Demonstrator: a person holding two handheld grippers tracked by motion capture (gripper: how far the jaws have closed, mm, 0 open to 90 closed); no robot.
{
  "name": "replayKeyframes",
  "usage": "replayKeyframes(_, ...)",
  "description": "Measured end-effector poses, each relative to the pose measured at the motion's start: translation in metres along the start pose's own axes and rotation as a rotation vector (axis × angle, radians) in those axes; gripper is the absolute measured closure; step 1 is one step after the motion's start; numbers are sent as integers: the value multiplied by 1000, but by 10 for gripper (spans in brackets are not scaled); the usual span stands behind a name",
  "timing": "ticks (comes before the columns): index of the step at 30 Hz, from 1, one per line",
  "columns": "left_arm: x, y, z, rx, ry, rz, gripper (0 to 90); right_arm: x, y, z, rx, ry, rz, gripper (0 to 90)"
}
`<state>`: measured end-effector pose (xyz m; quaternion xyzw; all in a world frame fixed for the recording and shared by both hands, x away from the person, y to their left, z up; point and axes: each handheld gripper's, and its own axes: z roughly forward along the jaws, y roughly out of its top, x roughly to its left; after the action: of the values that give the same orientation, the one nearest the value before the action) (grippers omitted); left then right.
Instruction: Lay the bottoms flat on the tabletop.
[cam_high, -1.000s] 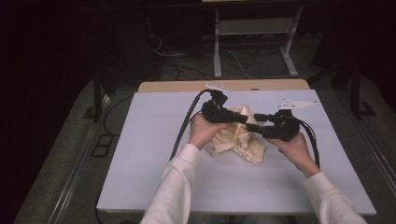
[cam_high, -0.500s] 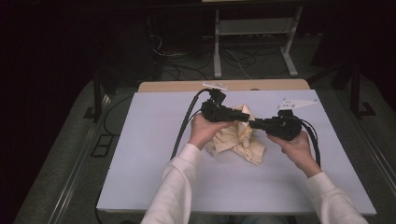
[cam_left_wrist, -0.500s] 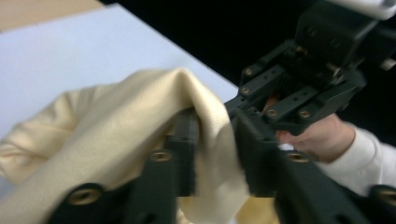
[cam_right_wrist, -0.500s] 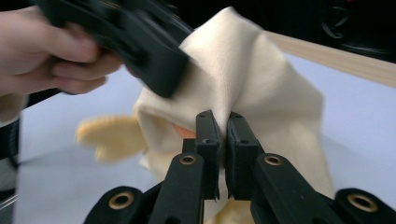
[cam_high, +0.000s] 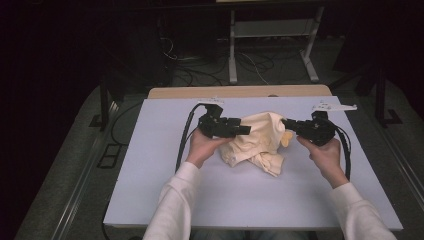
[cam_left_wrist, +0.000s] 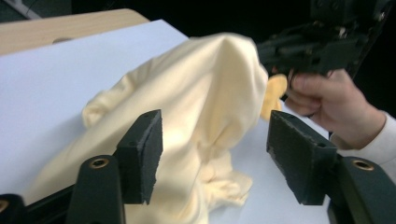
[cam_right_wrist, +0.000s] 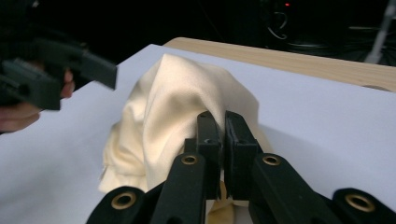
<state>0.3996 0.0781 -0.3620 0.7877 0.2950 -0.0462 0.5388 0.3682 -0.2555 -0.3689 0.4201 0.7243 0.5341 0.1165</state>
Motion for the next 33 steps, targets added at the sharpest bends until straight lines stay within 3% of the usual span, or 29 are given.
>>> replayKeyframes(6, 7, -27, -5, 45, 34, 12, 317, -11, -2, -4, -13, -26, 36, 852)
replayKeyframes(12, 8, -50, -8, 60, 45, 16, 291, -21, -5, -5, -17, -44, 71, 852)
replayKeyframes(23, 9, -77, 15, 136, 105, 65, 259, -32, -9, -4, -6, -69, 107, 852)
replayKeyframes(27, 7, -80, 27, 149, 145, 99, 260, -36, -12, -3, -2, -75, 125, 852)
replayKeyframes(33, 0, -80, 46, 198, 261, 187, 315, -41, -15, -1, 9, -79, 153, 851)
